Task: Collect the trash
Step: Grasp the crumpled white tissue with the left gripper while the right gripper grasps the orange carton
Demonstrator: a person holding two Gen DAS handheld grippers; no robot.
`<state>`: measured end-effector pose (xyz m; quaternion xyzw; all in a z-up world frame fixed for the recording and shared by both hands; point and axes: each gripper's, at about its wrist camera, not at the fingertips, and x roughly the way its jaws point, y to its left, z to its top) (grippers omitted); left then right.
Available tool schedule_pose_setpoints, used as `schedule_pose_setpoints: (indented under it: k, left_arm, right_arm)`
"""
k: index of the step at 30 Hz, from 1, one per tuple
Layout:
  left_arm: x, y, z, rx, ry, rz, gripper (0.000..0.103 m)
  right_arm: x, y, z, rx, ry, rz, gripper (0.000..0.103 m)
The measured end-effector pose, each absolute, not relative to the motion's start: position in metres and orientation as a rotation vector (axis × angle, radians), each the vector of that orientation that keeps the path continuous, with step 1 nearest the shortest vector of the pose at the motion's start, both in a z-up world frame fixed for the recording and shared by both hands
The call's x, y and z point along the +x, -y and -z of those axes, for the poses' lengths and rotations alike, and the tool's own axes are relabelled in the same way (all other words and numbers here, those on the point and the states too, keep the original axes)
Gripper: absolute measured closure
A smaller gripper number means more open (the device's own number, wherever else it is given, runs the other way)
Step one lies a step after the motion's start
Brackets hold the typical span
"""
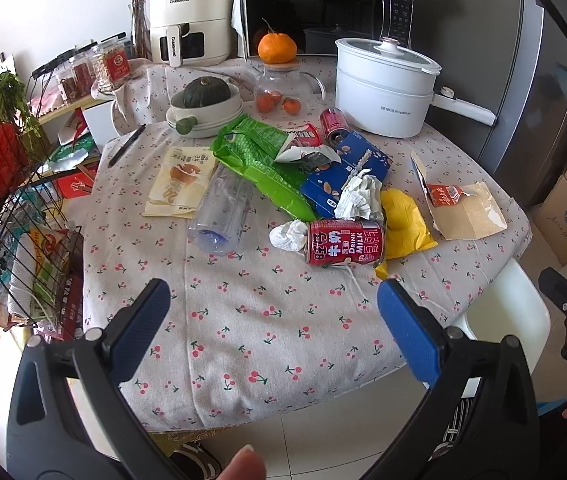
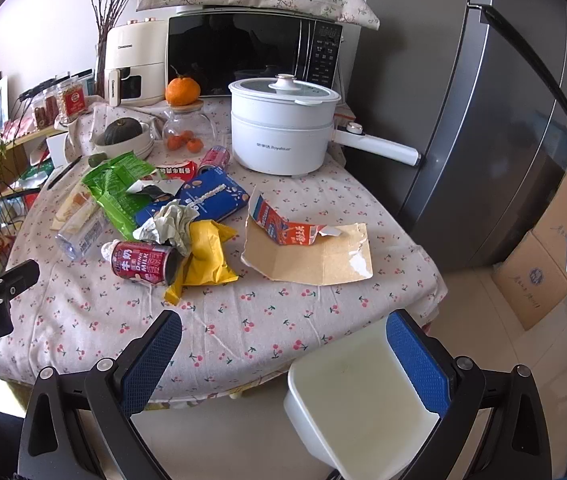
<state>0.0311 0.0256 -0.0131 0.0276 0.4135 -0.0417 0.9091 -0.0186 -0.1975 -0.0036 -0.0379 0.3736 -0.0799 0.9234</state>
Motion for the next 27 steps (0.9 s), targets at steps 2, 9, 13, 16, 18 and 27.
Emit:
schedule_pose_setpoints:
  k: [2, 9, 13, 16, 18, 27]
  left_arm:
    - [0.040, -0.027, 0.017, 0.049, -0.890, 0.111, 0.000]
    - [0.076, -0.003, 0.025, 0.113, -0.954, 0.215, 0.000]
    - [0.105, 0.014, 0.036, 0.099, -0.991, 0.293, 0.009]
    - [0.124, 0.025, 0.048, 0.088, -0.993, 0.332, 0.016]
    - [0.135, 0.032, 0.057, 0.088, -0.998, 0.344, 0.021]
    - [0.177, 0.053, 0.084, 0.071, -1.043, 0.338, 0.045]
  right_arm:
    - [-0.013, 0.202, 0.006, -0.060, -0.793, 0.157, 0.000]
    - [0.016, 0.202, 0.002, -0.108, -0.869, 0.103, 0.000]
    - [0.041, 0.212, -0.005, -0.102, -0.892, 0.077, 0.000]
    - [0.063, 0.229, 0.000, -0.018, -0.917, 0.062, 0.000]
    - [0.072, 0.243, 0.012, 0.052, -0.947, 0.054, 0.000]
    - [0.110, 0.280, 0.052, 0.218, -1.073, 0.045, 0.001]
